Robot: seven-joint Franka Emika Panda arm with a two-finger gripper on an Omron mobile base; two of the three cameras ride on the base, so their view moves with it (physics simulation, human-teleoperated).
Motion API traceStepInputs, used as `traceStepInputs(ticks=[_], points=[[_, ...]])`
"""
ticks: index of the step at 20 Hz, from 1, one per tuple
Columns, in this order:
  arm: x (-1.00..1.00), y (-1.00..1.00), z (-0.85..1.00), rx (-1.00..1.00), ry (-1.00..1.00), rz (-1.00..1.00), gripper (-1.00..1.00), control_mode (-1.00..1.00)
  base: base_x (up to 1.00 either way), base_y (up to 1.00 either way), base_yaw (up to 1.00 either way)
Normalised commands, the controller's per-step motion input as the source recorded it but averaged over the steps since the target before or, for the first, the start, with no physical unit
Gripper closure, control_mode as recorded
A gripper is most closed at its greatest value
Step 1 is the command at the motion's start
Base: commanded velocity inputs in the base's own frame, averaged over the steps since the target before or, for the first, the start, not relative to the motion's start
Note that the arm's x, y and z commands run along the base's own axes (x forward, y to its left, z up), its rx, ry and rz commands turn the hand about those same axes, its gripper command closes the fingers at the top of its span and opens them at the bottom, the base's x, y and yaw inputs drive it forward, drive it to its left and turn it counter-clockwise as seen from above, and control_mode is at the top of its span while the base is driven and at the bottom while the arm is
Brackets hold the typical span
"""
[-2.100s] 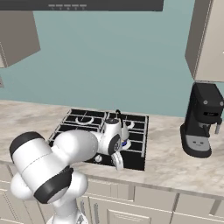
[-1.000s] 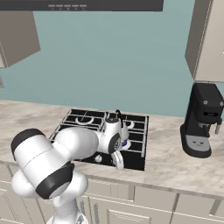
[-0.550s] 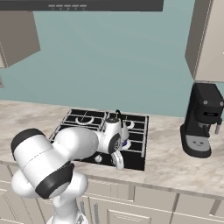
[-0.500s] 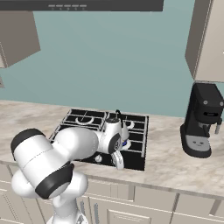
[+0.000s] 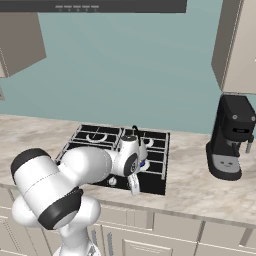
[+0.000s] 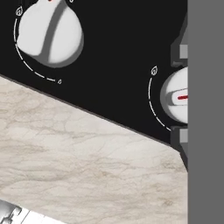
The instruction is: Lower the heat of the kettle.
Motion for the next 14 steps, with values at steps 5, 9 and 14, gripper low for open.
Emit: traceStepInputs(ticks=[5,9,14], points=[[-0.04,-0.09,0.00,0.03,0.00,-0.29,1.00,-1.00,0.00,0.00,0.00],[0.00,-0.10,0.00,0.04,0.01,-0.34,1.00,-1.00,0.00,0.00,0.00],[0.00,-0.09,0.00,0.07,0.02,-0.35,1.00,-1.00,0.00,0.00,0.00]])
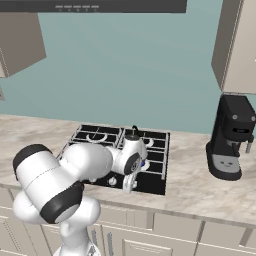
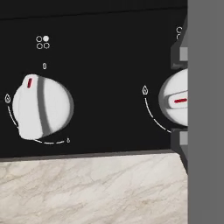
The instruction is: Lower the heat of the kettle.
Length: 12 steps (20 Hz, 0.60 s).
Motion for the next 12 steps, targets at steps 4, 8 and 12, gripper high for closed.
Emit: traceStepInputs(ticks=[4,8,12], points=[[0.00,-0.08,0.00,0.07,0.00,-0.36,1.00,-1.00,0.00,0.00,0.00],[-0.05,-0.08,0.00,0.06,0.00,-0.37,1.00,-1.00,0.00,0.00,0.00],[-0.06,-0.04,-0.03,0.01,0.00,-0.37,1.00,-1.00,0.00,0.00,0.00]])
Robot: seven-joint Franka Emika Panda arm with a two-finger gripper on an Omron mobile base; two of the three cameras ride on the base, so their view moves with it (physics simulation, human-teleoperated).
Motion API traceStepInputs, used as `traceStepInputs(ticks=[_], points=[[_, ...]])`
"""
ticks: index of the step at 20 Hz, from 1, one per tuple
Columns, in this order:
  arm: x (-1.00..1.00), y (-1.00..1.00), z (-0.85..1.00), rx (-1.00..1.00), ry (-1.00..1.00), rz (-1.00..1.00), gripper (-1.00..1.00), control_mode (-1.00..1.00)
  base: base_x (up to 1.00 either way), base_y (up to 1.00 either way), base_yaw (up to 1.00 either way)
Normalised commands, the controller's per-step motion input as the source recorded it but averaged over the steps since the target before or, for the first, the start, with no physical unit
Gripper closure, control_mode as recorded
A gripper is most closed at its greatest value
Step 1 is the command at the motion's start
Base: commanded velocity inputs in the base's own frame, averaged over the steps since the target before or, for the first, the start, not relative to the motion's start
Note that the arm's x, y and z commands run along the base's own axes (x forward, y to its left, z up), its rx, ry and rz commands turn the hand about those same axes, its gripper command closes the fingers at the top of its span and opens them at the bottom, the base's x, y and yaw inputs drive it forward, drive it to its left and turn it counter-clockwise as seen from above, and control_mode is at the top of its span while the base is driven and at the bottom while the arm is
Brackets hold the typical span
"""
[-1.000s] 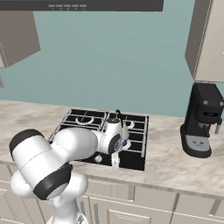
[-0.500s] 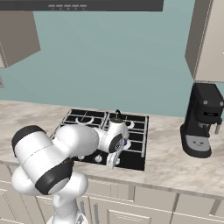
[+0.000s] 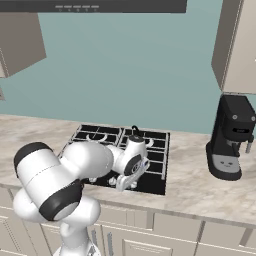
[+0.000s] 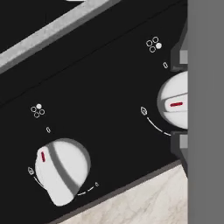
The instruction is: Lower the heat of the kettle.
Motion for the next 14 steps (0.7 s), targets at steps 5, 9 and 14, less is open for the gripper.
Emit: traceStepInputs(ticks=[5,9,14], points=[[-0.04,0.00,-0.03,0.00,0.00,-0.37,1.00,-1.00,0.00,0.00,0.00],[-0.01,0.00,0.00,0.00,0.00,-0.37,1.00,-1.00,0.00,0.00,0.00],[-0.01,-0.01,0.00,0.00,0.00,-0.37,1.00,-1.00,0.00,0.00,0.00]])
